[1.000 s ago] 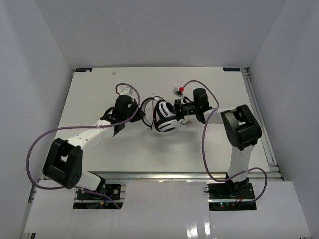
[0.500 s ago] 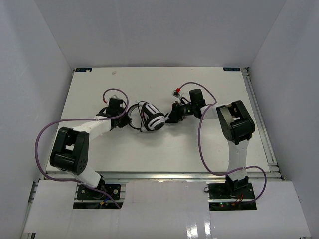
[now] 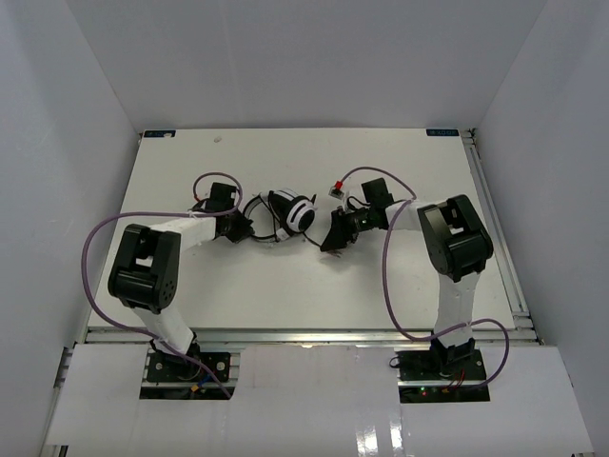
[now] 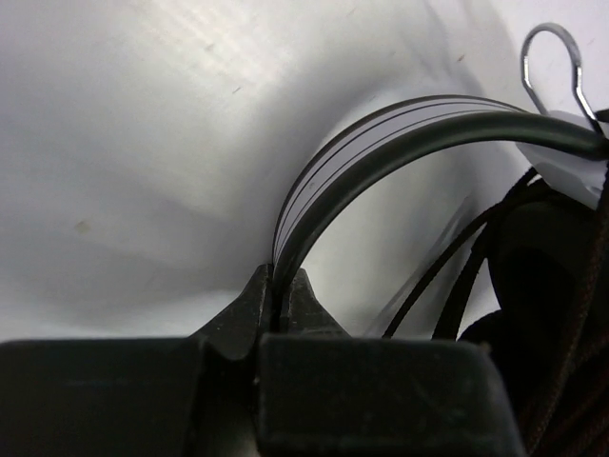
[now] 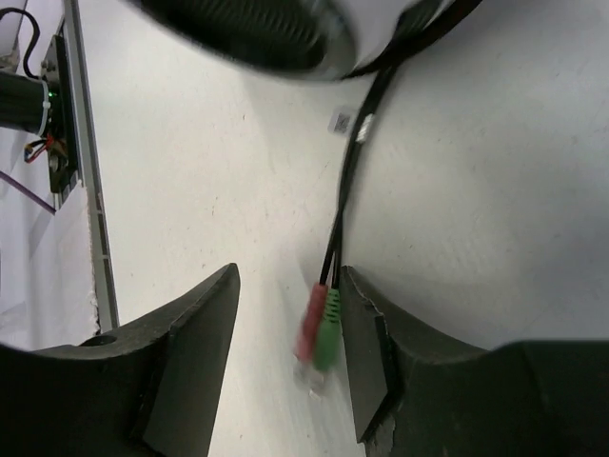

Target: Wrap the headphones

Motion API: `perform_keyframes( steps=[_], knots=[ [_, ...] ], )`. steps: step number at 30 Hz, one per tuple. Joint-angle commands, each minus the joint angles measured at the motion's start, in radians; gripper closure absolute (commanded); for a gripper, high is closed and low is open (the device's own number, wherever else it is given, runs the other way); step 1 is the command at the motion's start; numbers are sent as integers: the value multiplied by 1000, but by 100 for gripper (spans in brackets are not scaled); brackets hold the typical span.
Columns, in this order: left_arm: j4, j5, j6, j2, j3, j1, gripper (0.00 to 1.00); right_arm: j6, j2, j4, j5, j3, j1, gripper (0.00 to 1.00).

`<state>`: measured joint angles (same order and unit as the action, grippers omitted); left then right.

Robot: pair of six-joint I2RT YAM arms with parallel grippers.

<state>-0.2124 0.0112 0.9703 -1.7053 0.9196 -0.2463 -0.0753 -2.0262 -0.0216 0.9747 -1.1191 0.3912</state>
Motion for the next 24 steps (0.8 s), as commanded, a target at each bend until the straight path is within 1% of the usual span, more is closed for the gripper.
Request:
perform_keyframes(
  steps=[1,3,5,6,7,9,11,13,14,15,17,19,21,24],
  knots=[
    [-48,21,103,-63,112,4,100,-101,102,137,-16,50,-3,46],
    [-136,5,80,-93,179,4,100,-129,183,169,-66,63,-15,44],
    [-194,-33,33,-113,226,4,96,-151,257,194,-124,70,-44,37],
    [-209,-41,13,-113,236,4,87,-160,287,206,-141,71,-54,32],
    [-212,-44,-23,-103,237,4,67,-183,331,232,-174,70,-63,21],
    [-217,-48,-82,-73,237,4,33,-221,412,252,-253,80,-74,3],
    [-221,-53,-135,-26,230,4,14,-246,501,260,-309,97,-75,9],
    [-219,-43,-193,28,221,4,5,-243,585,261,-357,111,-76,10],
    [-218,-33,-223,57,217,4,2,-235,633,257,-386,120,-77,10],
    [-217,-17,-256,89,213,4,2,-220,693,246,-423,131,-77,10],
    [-193,35,-311,184,188,3,2,-189,752,244,-473,140,-78,10],
    [-175,103,-399,286,152,2,2,-130,820,229,-593,161,-78,10],
    [-130,136,-448,398,93,2,2,-62,893,219,-691,167,-78,10],
    [-38,213,-527,627,-37,4,2,-52,982,210,-807,191,-79,10]
  ],
)
